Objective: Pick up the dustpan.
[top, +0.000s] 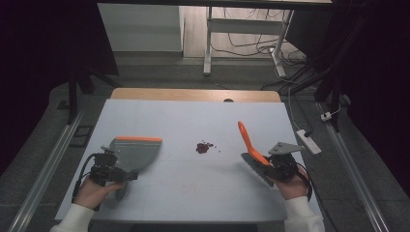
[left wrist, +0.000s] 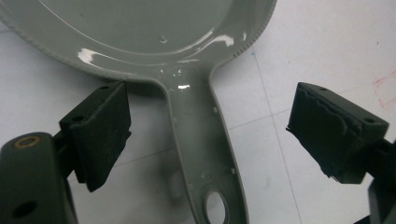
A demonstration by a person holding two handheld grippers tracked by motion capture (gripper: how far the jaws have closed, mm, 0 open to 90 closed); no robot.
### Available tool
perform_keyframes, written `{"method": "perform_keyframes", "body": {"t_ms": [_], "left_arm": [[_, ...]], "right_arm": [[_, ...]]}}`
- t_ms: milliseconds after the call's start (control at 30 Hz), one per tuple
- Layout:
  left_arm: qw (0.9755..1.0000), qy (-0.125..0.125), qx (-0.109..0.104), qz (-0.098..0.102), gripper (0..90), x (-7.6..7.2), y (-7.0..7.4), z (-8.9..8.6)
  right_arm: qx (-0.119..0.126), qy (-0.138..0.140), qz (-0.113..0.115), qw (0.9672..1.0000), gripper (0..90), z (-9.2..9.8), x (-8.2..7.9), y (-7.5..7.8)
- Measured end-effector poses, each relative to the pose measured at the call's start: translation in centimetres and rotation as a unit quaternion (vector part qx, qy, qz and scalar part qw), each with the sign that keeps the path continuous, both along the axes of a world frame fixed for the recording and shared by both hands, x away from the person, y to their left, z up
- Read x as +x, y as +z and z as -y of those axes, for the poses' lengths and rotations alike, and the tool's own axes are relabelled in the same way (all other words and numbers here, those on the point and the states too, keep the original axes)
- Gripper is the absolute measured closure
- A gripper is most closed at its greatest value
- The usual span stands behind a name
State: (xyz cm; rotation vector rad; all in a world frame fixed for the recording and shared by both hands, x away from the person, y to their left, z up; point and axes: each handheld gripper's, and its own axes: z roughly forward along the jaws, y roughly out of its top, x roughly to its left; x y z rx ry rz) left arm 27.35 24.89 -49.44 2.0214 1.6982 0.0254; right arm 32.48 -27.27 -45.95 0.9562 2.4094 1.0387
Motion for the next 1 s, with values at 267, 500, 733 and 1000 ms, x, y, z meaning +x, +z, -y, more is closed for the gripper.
{"method": "perform_keyframes", "body": {"t_ms": [267,500,733,1000], "left_arm": [[0.9998,0.002,-0.012,-0.017,15.4,0.2,-1.1,-0.2],[0.9997,0.014,-0.008,-0.017,20.2,0.6,-2.0,-0.4],[0.9996,0.022,-0.009,-0.017,28.2,0.8,-2.4,-0.1],[0.9993,0.032,-0.015,-0.014,39.7,0.9,-2.5,-0.1]], "right_arm": [[-0.005,-0.001,0.000,1.0000,69.9,0.0,0.1,-0.1],[-0.006,0.000,0.000,1.0000,69.9,-0.1,0.0,-0.1],[-0.008,-0.002,0.000,1.0000,69.9,0.0,0.1,-0.2],[-0.009,-0.002,-0.001,1.0000,69.9,0.0,0.1,-0.3]]}}
